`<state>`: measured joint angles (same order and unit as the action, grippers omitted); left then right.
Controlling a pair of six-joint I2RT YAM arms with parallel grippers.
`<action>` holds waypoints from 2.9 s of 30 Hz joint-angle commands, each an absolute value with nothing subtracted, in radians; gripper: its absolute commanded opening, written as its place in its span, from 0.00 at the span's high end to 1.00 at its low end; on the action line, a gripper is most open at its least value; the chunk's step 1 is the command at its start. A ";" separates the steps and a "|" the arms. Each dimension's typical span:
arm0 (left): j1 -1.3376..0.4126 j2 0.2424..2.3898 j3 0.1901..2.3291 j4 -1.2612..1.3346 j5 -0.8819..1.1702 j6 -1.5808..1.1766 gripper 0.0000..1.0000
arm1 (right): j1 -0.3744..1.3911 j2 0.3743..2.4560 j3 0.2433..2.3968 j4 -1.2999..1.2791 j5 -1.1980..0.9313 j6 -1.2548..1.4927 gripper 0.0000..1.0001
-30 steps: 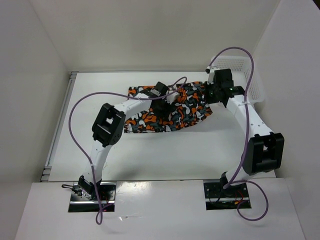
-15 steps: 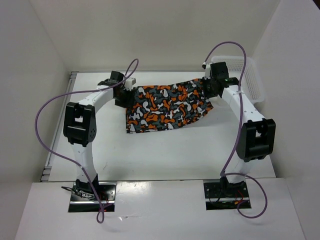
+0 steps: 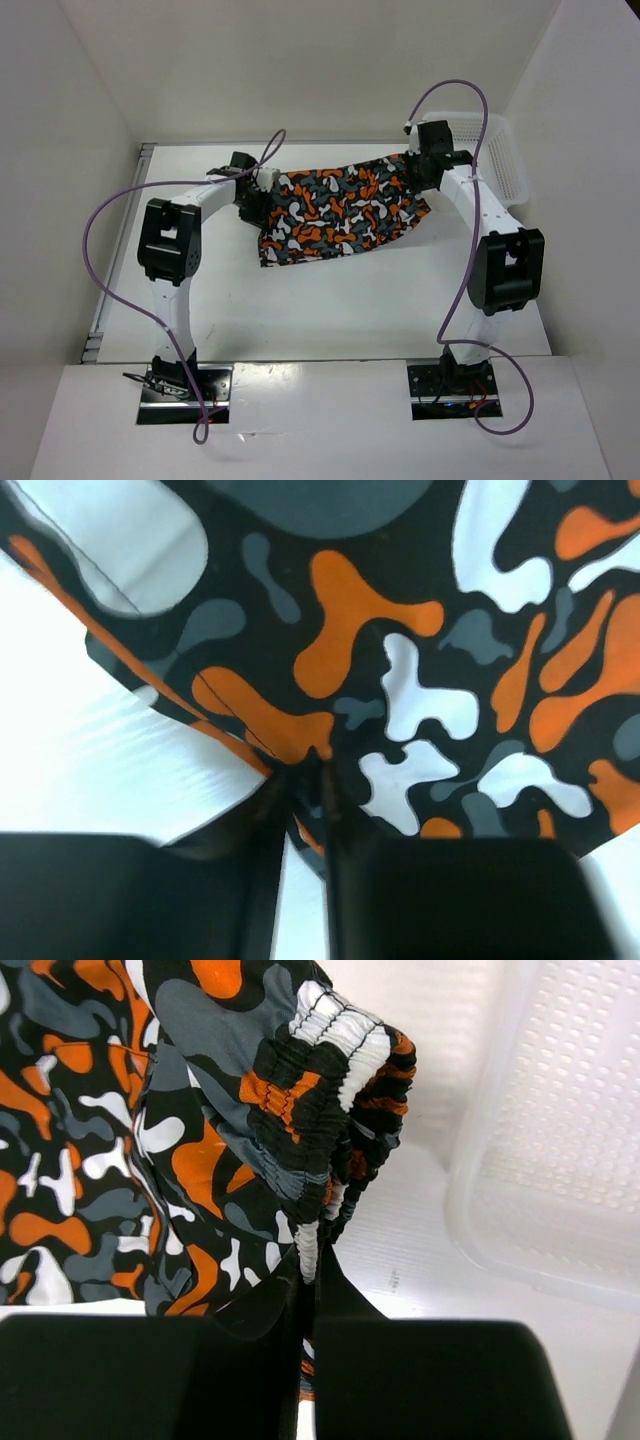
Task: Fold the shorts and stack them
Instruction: Fold the shorts
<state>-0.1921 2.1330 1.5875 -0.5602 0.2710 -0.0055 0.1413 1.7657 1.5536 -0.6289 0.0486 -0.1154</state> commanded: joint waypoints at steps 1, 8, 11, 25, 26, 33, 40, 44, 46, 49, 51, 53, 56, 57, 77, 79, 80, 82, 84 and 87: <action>-0.251 2.192 1.588 -0.594 0.322 0.000 0.80 | 0.144 1.764 1.601 -0.574 0.123 -0.159 1.00; -0.371 2.226 1.701 -0.585 0.370 0.000 0.93 | 0.210 1.764 1.704 -0.586 0.187 -0.212 1.00; -0.385 2.255 1.762 -0.584 0.380 0.000 0.93 | 0.310 1.824 1.781 -0.595 0.212 -0.221 1.00; -0.311 2.214 1.663 -0.546 0.380 0.000 0.91 | 0.564 2.022 1.893 -0.667 0.002 -0.017 1.00; -0.302 2.204 1.663 -0.535 0.390 0.000 0.90 | 0.574 2.022 1.907 -0.667 -0.014 -0.017 1.00; -0.264 2.207 1.664 -0.526 0.411 0.000 0.88 | 0.634 2.059 1.957 -0.658 -0.104 -0.017 1.00; -0.242 2.246 1.718 -0.526 0.413 0.000 0.88 | 0.653 2.059 1.901 -0.605 -0.164 0.003 1.00; -0.242 2.255 1.727 -0.526 0.413 0.000 0.88 | 0.673 2.098 1.868 -0.577 -0.193 -0.044 1.00; -0.232 2.243 1.727 -0.535 0.394 0.000 0.84 | 0.684 2.108 1.868 -0.577 -0.218 -0.067 0.84; -0.207 2.218 1.727 -0.546 0.385 0.000 0.73 | 0.684 2.108 1.868 -0.568 -0.248 -0.095 0.63; -0.193 2.191 1.715 -0.555 0.376 0.000 0.66 | 0.693 2.108 1.893 -0.568 -0.274 -0.129 0.55; -0.167 2.177 1.706 -0.578 0.367 0.000 0.60 | 0.703 2.108 1.931 -0.592 -0.317 -0.164 0.49; -0.134 2.154 1.706 -0.612 0.348 0.000 0.55 | 0.721 2.089 1.997 -0.620 -0.386 -0.201 0.48; -0.123 2.142 1.715 -0.612 0.348 0.000 0.55 | 0.721 2.089 2.011 -0.620 -0.402 -0.213 0.48; -0.169 2.187 1.991 -0.618 0.388 0.000 0.08 | 0.407 2.031 1.693 -0.476 -0.120 -0.149 0.36; -0.182 2.221 2.037 -0.618 0.350 0.000 0.02 | 0.387 2.062 1.706 -0.466 -0.120 -0.149 0.34; -0.183 2.249 2.048 -0.618 0.350 0.000 0.00 | 0.371 2.089 1.715 -0.466 -0.120 -0.149 0.34; -0.193 2.269 2.058 -0.608 0.324 0.000 0.00 | 0.359 2.114 1.724 -0.457 -0.109 -0.149 0.34; -0.193 2.296 2.059 -0.607 0.314 0.000 0.00 | 0.336 2.149 1.724 -0.466 -0.120 -0.140 0.34; -0.193 2.322 2.059 -0.607 0.302 0.000 0.05 | 0.313 2.169 1.694 -0.478 -0.130 -0.140 0.34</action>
